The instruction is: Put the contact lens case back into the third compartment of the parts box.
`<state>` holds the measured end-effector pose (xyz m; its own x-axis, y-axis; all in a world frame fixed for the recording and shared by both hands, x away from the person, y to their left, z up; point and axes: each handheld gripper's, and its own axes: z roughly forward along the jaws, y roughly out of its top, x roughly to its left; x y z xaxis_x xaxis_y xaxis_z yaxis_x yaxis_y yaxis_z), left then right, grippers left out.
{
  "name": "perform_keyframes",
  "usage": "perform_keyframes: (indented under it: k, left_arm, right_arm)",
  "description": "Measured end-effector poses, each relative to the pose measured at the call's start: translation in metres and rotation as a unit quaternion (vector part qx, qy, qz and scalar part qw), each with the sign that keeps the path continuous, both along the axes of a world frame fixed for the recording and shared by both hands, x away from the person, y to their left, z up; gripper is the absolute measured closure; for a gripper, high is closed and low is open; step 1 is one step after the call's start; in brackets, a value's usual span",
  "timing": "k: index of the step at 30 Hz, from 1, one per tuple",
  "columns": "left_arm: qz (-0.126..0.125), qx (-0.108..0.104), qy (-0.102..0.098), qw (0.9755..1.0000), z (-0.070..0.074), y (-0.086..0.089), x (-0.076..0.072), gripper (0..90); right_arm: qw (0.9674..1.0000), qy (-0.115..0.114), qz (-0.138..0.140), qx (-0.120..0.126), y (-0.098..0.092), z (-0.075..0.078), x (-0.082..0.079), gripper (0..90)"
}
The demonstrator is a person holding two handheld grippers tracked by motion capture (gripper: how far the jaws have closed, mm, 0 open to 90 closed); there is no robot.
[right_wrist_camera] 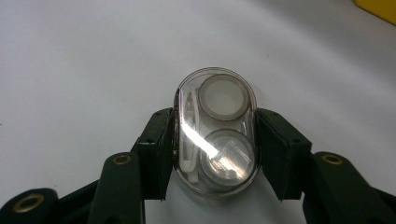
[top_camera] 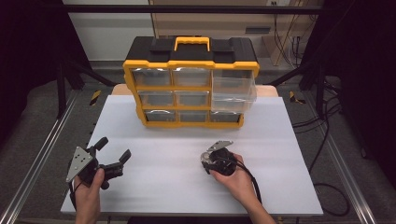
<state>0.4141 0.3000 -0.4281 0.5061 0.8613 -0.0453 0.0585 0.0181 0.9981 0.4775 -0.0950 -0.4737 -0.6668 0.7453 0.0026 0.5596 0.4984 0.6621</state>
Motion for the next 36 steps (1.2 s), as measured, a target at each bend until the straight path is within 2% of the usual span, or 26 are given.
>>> perform_keyframes:
  k: [7, 8, 15, 16, 17, 18, 19, 20, 21, 22, 23, 24, 25, 27, 28, 36]
  left_arm:
    - [0.003, -0.002, 0.005, 1.0000, -0.001, 0.000, 0.003, 1.0]
    - [0.003, -0.001, 0.006, 1.0000, -0.001, 0.000, 0.003, 1.0]
    - [0.002, 0.002, 0.006, 1.0000, -0.001, -0.001, 0.001, 1.0]
    - [0.003, 0.001, 0.006, 1.0000, 0.000, -0.001, 0.001, 1.0]
    - [0.005, -0.001, 0.007, 1.0000, -0.001, 0.000, 0.001, 1.0]
    - [0.006, -0.001, 0.009, 0.9999, -0.001, 0.000, 0.001, 1.1]
    - [0.008, -0.001, 0.010, 0.9999, -0.001, 0.001, 0.002, 1.1]
    - [0.008, -0.001, 0.011, 0.9999, -0.002, 0.001, 0.003, 1.1]
    - [0.009, -0.002, 0.012, 0.9999, -0.002, 0.001, 0.003, 1.1]
    - [0.012, -0.001, 0.011, 0.9999, -0.002, 0.001, 0.003, 1.1]
    - [0.009, -0.001, 0.012, 0.9999, -0.002, 0.001, 0.002, 1.1]
    - [0.009, -0.001, 0.010, 0.9999, -0.001, 0.000, 0.002, 1.1]
    - [0.009, 0.001, 0.010, 0.9999, -0.001, 0.001, 0.001, 1.1]
    - [0.013, 0.000, 0.009, 0.9999, -0.001, 0.001, 0.000, 1.1]
    - [0.014, 0.000, 0.009, 0.9999, -0.001, 0.001, 0.000, 1.1]
    - [0.012, -0.007, 0.012, 0.9998, -0.002, 0.002, 0.001, 1.1]
  right_arm:
    - [0.9993, -0.020, -0.004, 0.033, -0.017, 0.013, -0.002, 49.4]
    - [0.9985, -0.027, -0.012, 0.045, -0.025, 0.018, -0.004, 49.4]
    - [0.9952, -0.057, -0.041, 0.068, -0.050, 0.034, -0.009, 49.4]
    - [0.9935, -0.068, -0.051, 0.076, -0.061, 0.039, -0.008, 49.4]
    - [0.9935, -0.068, -0.051, 0.076, -0.061, 0.039, -0.008, 49.4]
    - [0.9906, -0.080, -0.067, 0.088, -0.075, 0.045, -0.006, 49.4]
    - [0.9906, -0.080, -0.067, 0.088, -0.075, 0.045, -0.006, 49.4]
    - [0.9892, -0.085, -0.078, 0.091, -0.082, 0.047, -0.005, 49.4]
    - [0.9857, -0.093, -0.100, 0.098, -0.097, 0.049, -0.004, 49.4]
    - [0.9843, -0.097, -0.109, 0.099, -0.104, 0.050, -0.004, 49.4]
    - [0.9843, -0.097, -0.109, 0.099, -0.104, 0.050, -0.004, 49.4]
    - [0.9812, -0.103, -0.125, 0.104, -0.114, 0.052, -0.004, 49.4]
    - [0.9812, -0.103, -0.125, 0.104, -0.114, 0.052, -0.004, 49.4]
    - [0.9779, -0.112, -0.138, 0.110, -0.121, 0.055, -0.005, 49.4]
    - [0.9746, -0.121, -0.147, 0.118, -0.125, 0.058, -0.006, 49.4]
    - [0.9695, -0.137, -0.159, 0.126, -0.131, 0.062, -0.008, 49.4]
